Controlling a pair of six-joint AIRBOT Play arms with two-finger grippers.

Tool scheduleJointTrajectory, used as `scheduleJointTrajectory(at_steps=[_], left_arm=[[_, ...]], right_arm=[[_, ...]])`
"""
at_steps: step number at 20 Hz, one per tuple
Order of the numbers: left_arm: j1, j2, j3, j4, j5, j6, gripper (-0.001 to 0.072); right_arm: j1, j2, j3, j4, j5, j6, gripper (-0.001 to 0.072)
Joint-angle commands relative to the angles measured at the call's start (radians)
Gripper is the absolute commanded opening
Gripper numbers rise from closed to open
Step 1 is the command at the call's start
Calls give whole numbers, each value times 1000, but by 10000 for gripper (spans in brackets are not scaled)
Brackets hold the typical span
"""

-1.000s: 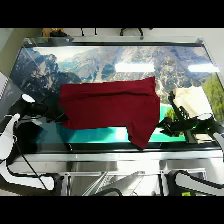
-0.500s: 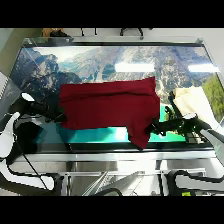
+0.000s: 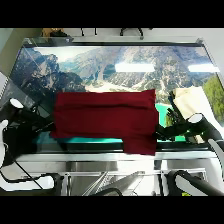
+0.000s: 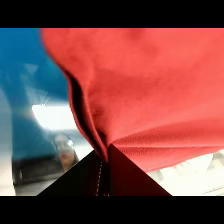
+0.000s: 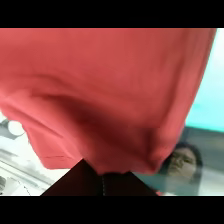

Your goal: Fold the shirts.

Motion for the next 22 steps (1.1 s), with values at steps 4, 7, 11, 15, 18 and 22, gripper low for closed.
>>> scheduleJointTrajectory(at_steps=[4,7,11,15,18,22], left_arm=[[13,49,33,-21,-5,4,11],[-51,40,159,-22,14,3,11],[-122,-103,348,-22,-2,-4,11],[-150,-282,501,-21,-5,-21,11],[-148,-402,607,-21,-16,-42,12],[-161,-481,753,-22,-88,-45,16]], right_arm=[[1,63,103,188,-121,-154,22],[3,-77,274,367,-172,-297,22],[21,-352,485,426,-209,-379,23],[26,-597,639,435,-209,-433,24],[26,-698,703,435,-208,-434,30],[8,-676,744,411,-166,-467,314]])
